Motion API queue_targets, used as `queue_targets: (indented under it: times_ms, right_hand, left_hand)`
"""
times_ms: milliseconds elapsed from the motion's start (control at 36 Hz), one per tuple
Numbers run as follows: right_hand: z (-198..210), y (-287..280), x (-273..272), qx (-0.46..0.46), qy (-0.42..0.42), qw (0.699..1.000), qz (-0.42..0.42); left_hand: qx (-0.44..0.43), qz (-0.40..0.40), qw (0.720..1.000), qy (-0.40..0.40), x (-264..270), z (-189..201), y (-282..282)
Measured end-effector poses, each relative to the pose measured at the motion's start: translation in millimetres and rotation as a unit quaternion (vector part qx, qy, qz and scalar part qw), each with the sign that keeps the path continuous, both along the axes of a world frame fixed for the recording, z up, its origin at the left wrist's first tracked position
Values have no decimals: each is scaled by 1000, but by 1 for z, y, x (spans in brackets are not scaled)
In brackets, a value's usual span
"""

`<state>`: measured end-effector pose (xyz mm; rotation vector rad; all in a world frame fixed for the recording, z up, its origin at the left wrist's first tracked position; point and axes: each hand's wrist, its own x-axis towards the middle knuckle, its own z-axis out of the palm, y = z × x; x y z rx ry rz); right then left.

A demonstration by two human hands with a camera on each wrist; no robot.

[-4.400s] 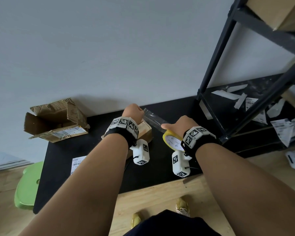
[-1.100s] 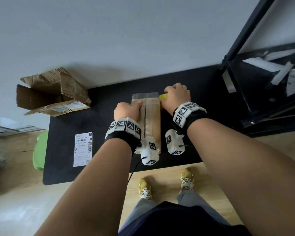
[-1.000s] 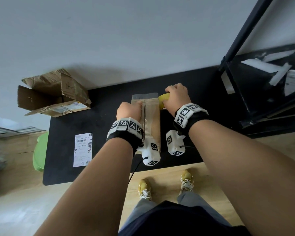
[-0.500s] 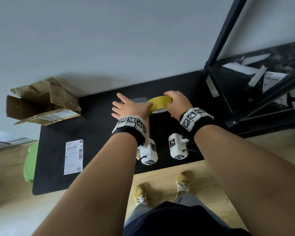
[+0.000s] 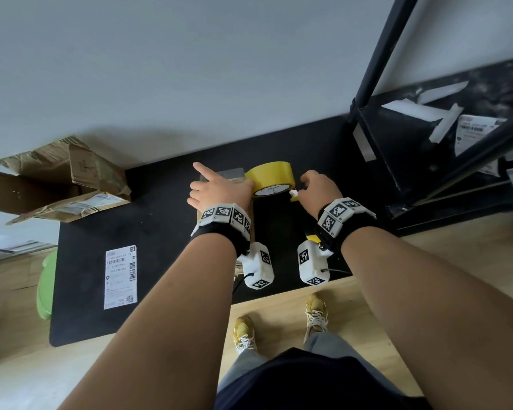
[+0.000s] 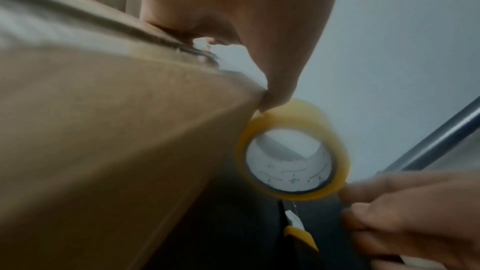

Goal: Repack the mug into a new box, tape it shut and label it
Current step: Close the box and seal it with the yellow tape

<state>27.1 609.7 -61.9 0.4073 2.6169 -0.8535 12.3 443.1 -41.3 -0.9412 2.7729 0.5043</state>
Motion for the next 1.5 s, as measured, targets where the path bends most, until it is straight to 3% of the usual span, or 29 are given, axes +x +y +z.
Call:
queue_targets:
  times_ms: [250,389,528,750,944,1056,1222,1500]
  right_hand:
    - [-28,-4,15,70,-94,993,21]
    - [-40,-8,19,123,-83,984,93]
    - [-40,-11,21,140,-75,984,86]
    - [-19,-8,18,75,-72,994,-20]
    - [13,-10,9,-17,-3,995,-102]
    - [33,-17,10,-42,28,995,-82]
    - [45,-33,19,-65,42,996,-40]
    - [49,-52,36,-122,-29,992,21]
  left_hand:
    - [-22,8,999,48,5,-10,0]
    - [-9,-19,999,50,7,-11,-3]
    - [19,-35,998,49,7,-11,-9]
    - [51,-93,994,41,12,6,-18]
    - [-11,-290,953,87,24,20,-27]
    - [-10,-363,926,107,33,25,-28]
    - [0,-372,925,78,45,28,-30]
    - [-16,-394,917,51,50,32,-33]
